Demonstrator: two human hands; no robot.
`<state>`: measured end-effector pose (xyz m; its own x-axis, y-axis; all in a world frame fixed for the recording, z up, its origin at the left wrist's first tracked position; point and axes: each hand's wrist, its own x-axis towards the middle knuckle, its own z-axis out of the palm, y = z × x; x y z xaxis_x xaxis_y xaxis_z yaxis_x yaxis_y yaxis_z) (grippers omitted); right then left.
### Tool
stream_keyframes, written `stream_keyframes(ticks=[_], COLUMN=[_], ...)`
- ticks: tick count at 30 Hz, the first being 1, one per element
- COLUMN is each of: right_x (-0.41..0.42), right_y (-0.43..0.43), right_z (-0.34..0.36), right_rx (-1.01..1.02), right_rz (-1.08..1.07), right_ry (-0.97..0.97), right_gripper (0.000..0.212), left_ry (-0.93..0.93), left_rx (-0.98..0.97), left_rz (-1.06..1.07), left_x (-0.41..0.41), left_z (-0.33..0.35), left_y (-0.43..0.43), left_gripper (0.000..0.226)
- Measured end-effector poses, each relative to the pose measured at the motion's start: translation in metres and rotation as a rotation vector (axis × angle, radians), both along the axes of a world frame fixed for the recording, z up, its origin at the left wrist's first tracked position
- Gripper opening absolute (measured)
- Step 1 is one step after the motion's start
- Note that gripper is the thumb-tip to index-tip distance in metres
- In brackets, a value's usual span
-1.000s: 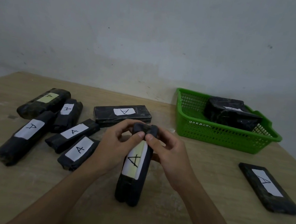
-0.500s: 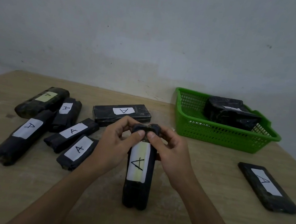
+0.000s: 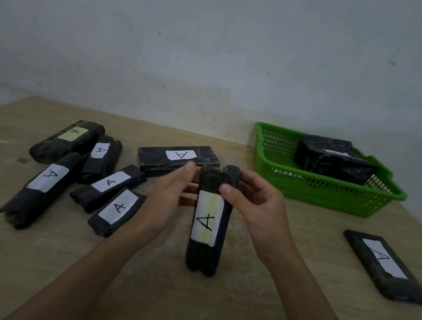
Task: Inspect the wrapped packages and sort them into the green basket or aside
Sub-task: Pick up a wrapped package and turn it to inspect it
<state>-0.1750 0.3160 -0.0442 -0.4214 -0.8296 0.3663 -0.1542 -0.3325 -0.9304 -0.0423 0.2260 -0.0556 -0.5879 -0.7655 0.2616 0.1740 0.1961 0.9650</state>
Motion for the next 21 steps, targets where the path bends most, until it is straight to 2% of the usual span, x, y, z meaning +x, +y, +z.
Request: stream_keyframes(ticks=[3, 6, 7, 10, 13, 17, 19, 21], right_x=[-0.002, -0.002, 0.0, 0.004, 0.002, -0.007, -0.008, -0.007], right_y=[0.001, 0.0, 0.0, -0.002, -0.002, 0.001, 0.002, 0.002], right_z=[0.002, 0.002, 0.002, -0.003, -0.007, -0.004, -0.001, 0.001], right_rx=[-0.115, -0.222, -0.23, -0.157, -0.09, -0.026, -0.043, -0.059], right_rz=[0.002, 0.095, 0.148, 0.222, 0.249, 0.299, 0.327, 0.226], right_ry=[0.084, 0.208, 0.265, 0.428, 0.508, 0.439, 0.287, 0.129], right_gripper=[0.042, 0.043, 0.043, 0.045, 0.046, 0.06, 0.053, 0.044], left_ry=[-0.188, -0.248, -0.195, 0.007, 0.003, -0.023, -0.028, -0.034], left_rx=[0.228, 0.488, 0.547, 0.619, 0.586, 0.55, 0.54, 0.513], left_rz=[0.06, -0.105, -0.161, -0.188, -0.146, -0.136, -0.131, -0.147], left_x=[0.0, 0.0, 0.0, 0.003, 0.002, 0.003, 0.002, 0.001], left_z=[-0.004, -0.005, -0.004, 0.006, 0.006, 0.004, 0.003, 0.002], left_y=[-0.007, -0.004, -0.002, 0.002, 0.0, -0.004, -0.005, -0.005], left_gripper=[0.052, 0.067, 0.063, 0.031, 0.022, 0.022, 0.02, 0.019])
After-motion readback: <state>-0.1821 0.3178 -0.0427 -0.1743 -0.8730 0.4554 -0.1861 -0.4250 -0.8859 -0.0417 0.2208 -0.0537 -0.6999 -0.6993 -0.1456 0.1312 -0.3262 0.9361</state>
